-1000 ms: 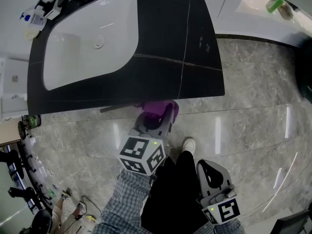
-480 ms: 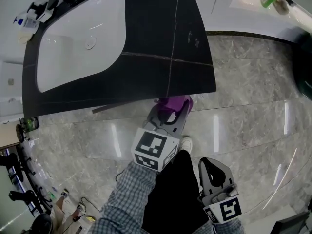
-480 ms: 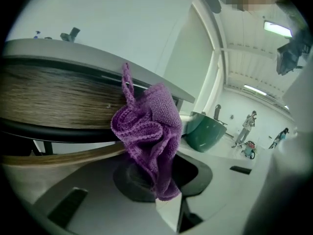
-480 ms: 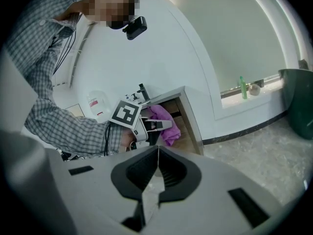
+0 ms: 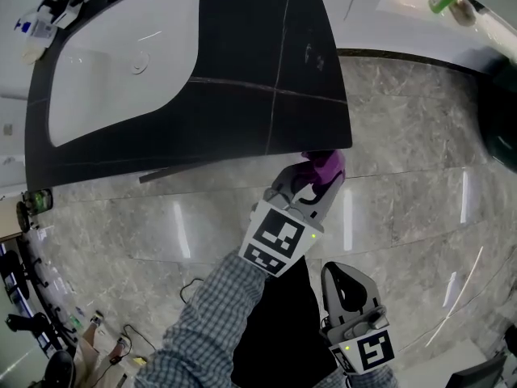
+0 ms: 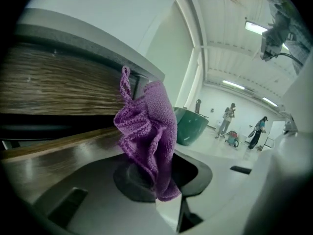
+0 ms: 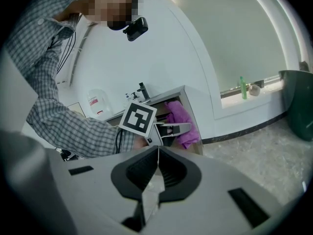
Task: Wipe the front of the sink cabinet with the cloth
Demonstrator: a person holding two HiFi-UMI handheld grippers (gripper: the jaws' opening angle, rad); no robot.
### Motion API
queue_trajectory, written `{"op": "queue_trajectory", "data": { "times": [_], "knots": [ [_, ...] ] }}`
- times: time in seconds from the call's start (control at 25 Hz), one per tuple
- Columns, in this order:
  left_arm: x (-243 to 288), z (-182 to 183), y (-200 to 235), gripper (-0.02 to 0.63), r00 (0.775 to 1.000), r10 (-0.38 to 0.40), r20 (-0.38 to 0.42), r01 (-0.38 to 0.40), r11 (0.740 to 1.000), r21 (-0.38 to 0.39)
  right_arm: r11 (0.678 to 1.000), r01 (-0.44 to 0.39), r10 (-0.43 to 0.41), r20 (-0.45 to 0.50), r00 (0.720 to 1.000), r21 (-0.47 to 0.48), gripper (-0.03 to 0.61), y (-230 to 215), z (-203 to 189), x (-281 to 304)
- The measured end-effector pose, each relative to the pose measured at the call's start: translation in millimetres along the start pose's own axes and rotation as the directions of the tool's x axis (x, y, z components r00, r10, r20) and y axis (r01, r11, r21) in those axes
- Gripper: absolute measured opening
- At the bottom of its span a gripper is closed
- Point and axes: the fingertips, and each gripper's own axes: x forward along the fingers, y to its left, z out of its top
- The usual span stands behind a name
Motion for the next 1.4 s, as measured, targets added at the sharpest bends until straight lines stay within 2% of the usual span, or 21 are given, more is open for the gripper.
{"op": "queue_trajectory", "data": {
  "times": [0.12, 0.48, 0.8, 1.08, 1.4],
  "knots": [
    [3.8, -11.2, 8.6, 0.071, 0.999, 0.021, -0.030, -0.020, 0.999, 0.036, 1.000, 0.005, -0.005, -0.009, 1.000, 0.010, 0.018, 0.0, -5.8, -1.1],
    [-31.2, -26.0, 61.7, 0.071, 0.983, 0.182, -0.027, -0.182, 0.983, -0.004, 1.000, -0.004, 0.004, -0.016, 1.000, 0.022, 0.018, 3.7, -13.1, 6.4],
    [-64.8, -39.1, 87.7, 0.071, 0.966, 0.254, -0.034, -0.255, 0.967, -0.023, 0.999, -0.045, 0.045, -0.025, 0.999, 0.000, 0.018, 20.4, -11.2, 18.9],
    [-103.0, -58.8, 110.6, 0.071, 0.945, 0.324, -0.041, -0.326, 0.944, -0.050, 0.997, -0.074, 0.073, -0.048, 0.996, -0.019, 0.018, 32.8, -16.9, 27.6],
    [-152.5, -81.1, 139.6, 0.071, 0.911, 0.409, -0.058, -0.413, 0.908, -0.070, 0.987, -0.149, 0.144, -0.081, 0.986, -0.056, 0.018, 60.7, -20.7, 46.7]
  ]
}}
